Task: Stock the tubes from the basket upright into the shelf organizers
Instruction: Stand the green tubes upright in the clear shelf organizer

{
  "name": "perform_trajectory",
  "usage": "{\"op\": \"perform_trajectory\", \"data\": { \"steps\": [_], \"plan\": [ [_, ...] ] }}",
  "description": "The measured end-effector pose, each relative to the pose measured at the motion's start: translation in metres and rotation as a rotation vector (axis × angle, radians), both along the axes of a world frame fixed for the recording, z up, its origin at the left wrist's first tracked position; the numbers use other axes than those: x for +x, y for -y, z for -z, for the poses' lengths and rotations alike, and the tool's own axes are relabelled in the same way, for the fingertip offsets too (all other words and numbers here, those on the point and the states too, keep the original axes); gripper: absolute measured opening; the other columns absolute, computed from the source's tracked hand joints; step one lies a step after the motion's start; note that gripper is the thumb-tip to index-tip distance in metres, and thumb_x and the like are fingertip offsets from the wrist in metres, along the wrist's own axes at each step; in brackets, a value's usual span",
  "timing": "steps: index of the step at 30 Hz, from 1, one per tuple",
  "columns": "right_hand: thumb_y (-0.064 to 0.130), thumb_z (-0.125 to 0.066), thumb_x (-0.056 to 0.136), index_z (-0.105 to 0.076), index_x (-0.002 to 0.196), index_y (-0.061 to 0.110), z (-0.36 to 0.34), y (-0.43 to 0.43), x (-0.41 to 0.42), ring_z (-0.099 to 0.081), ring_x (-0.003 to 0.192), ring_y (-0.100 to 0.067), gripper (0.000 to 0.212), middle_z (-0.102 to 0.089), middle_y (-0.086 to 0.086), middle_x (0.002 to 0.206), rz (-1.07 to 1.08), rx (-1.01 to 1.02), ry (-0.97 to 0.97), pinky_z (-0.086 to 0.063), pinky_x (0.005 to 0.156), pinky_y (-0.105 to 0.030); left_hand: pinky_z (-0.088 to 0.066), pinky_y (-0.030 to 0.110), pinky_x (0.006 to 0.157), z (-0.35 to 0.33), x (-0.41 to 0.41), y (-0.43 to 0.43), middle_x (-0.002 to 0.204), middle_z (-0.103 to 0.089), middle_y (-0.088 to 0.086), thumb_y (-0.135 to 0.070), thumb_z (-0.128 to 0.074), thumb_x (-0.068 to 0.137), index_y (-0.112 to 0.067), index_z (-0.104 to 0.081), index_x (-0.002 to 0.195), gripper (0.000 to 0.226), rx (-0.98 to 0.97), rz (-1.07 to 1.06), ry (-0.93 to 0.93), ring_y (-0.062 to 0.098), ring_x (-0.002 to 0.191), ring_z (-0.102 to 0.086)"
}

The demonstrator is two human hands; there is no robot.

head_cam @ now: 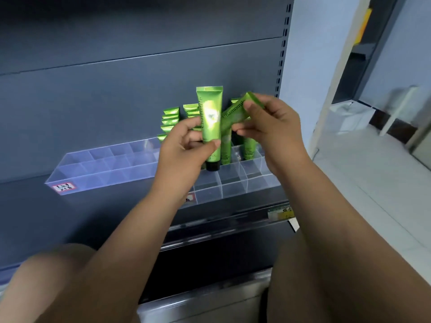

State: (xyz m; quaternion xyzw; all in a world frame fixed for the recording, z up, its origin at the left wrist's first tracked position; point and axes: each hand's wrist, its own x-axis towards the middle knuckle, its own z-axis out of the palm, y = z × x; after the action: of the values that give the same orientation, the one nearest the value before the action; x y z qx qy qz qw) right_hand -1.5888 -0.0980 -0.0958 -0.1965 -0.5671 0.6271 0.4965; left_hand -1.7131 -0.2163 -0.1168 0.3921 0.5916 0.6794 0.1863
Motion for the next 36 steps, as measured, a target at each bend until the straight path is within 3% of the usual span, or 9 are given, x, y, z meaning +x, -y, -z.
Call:
{"op": "perform_trajectory", "data": {
  "steps": [4,8,14,17,19,24,30,36],
  "plan": [
    [0.015,-0.065,0.098,-0.070,0.108,0.008,0.003,-0.021,0.016,-0.071,0.065,-0.029,0.013,-0.074,-0.018,0.088,0.092,-0.044,-0.016,-0.057,0.060,-0.030,-0.054,0.032,0.065,0.007,0.003,-0.011,0.072,-0.067,-0.010,-0.007,-0.078,0.087,-0.025,-0.062,0.106,0.031,-0.015,0.000,-0.019,0.011,0.074,-0.063],
    [0.014,-0.066,0.097,-0.069,0.111,0.003,0.011,-0.034,0.023,-0.067,0.059,-0.028,0.018,-0.073,-0.018,0.082,0.175,-0.057,-0.016,-0.055,0.055,-0.029,-0.054,0.036,0.064,0.012,0.007,-0.026,0.061,-0.049,-0.015,-0.006,-0.078,0.087,-0.020,-0.058,0.096,0.026,-0.027,0.006,-0.035,0.014,0.071,-0.053],
    [0.013,-0.067,0.096,-0.071,0.107,0.003,0.014,-0.055,0.040,-0.057,0.052,-0.024,0.016,-0.069,-0.016,0.075,0.238,-0.052,-0.022,-0.052,0.055,-0.030,-0.055,0.038,0.077,0.013,0.016,-0.051,0.072,-0.053,-0.005,-0.006,-0.079,0.086,-0.023,-0.062,0.096,0.026,-0.011,0.016,-0.030,0.014,0.076,-0.054],
    [0.009,-0.067,0.095,-0.071,0.104,0.003,0.015,-0.066,0.052,-0.050,0.047,-0.020,0.012,-0.065,-0.014,0.070,0.279,-0.081,-0.067,-0.046,0.049,-0.025,-0.058,0.040,0.084,0.016,0.023,-0.065,0.074,-0.064,-0.013,-0.008,-0.078,0.087,-0.031,-0.061,0.110,0.036,-0.040,0.019,-0.021,0.010,0.080,-0.063],
    [0.009,-0.069,0.094,-0.072,0.103,0.005,0.017,-0.075,0.058,-0.049,0.047,-0.019,0.010,-0.064,-0.013,0.071,0.325,-0.062,-0.051,-0.044,0.048,-0.024,-0.059,0.037,0.081,0.018,0.030,-0.074,0.070,-0.067,-0.018,-0.008,-0.076,0.089,-0.030,-0.060,0.116,0.039,-0.057,0.022,-0.008,0.003,0.077,-0.064],
    [0.008,-0.067,0.095,-0.070,0.104,0.005,0.026,-0.099,0.064,-0.050,0.054,-0.018,0.010,-0.057,-0.016,0.074,0.374,0.008,0.001,-0.046,0.050,-0.025,-0.060,0.047,0.082,0.023,0.049,-0.089,0.067,-0.067,-0.019,-0.004,-0.074,0.090,-0.036,-0.057,0.101,0.038,-0.074,0.029,-0.014,0.008,0.075,-0.063],
    [0.007,-0.059,0.099,-0.070,0.108,0.004,0.042,-0.120,0.048,-0.052,0.061,-0.019,0.015,-0.061,-0.009,0.076,0.263,-0.006,0.037,-0.048,0.060,-0.034,-0.059,0.050,0.093,0.031,0.053,-0.106,0.088,-0.065,-0.006,-0.007,-0.077,0.088,-0.034,-0.056,0.114,0.043,-0.007,-0.071,0.029,0.012,0.088,-0.065],
    [0.008,-0.051,0.102,-0.072,0.109,0.011,0.057,-0.128,0.030,-0.049,0.057,-0.012,0.023,-0.058,-0.009,0.080,0.084,-0.015,0.186,-0.047,0.058,-0.028,-0.058,0.049,0.094,0.039,0.051,-0.118,0.090,-0.061,-0.008,-0.008,-0.077,0.087,-0.039,-0.056,0.108,0.043,0.007,-0.116,-0.025,0.001,0.080,-0.061]
  ]
}}
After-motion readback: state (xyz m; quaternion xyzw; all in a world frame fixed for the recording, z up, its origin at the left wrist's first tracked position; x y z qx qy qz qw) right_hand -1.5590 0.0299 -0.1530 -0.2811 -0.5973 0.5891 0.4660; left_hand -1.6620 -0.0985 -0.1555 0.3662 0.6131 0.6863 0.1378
